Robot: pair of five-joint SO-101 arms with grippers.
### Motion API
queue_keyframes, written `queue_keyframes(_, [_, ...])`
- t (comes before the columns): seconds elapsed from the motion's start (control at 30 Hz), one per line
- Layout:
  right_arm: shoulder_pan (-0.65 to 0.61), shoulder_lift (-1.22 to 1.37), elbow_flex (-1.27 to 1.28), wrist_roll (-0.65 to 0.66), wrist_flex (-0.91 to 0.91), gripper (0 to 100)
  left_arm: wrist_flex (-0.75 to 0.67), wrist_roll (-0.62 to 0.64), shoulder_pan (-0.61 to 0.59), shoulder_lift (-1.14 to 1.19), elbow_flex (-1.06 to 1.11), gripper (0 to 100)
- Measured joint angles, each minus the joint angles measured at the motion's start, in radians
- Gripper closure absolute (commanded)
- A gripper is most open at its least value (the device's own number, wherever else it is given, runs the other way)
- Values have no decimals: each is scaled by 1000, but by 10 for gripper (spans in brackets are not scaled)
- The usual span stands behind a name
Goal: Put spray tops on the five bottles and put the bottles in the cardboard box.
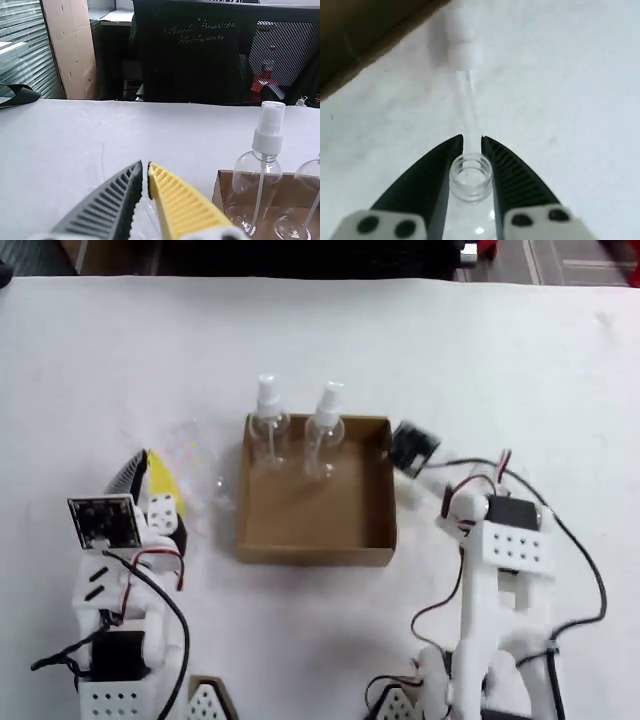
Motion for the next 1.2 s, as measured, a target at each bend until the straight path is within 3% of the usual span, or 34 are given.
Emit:
queue_keyframes(0.13, [0, -141, -55, -195, 28, 971, 0, -2, 0, 0, -2, 838])
queue_keyframes(0.27, [0, -304, -92, -414, 29, 972, 54, 8, 25, 0, -41, 830])
queue_keyframes(0.47, [-20, -471, -207, -770, 38, 972, 163, 129, 187, 0, -129, 830])
queue_keyframes(0.63, [-144, -496, -358, -991, 114, 972, 278, 140, 371, 0, -199, 834])
queue_keyframes(0.8, [-399, -511, -442, -1068, 150, 972, 422, 144, 615, -9, -256, 842])
queue_keyframes(0.93, [-580, -508, -448, -1051, 150, 972, 440, 149, 703, -11, -261, 897])
queue_keyframes(1.2, [-644, -519, -322, -1025, 25, 982, 440, 152, 853, -11, -261, 902])
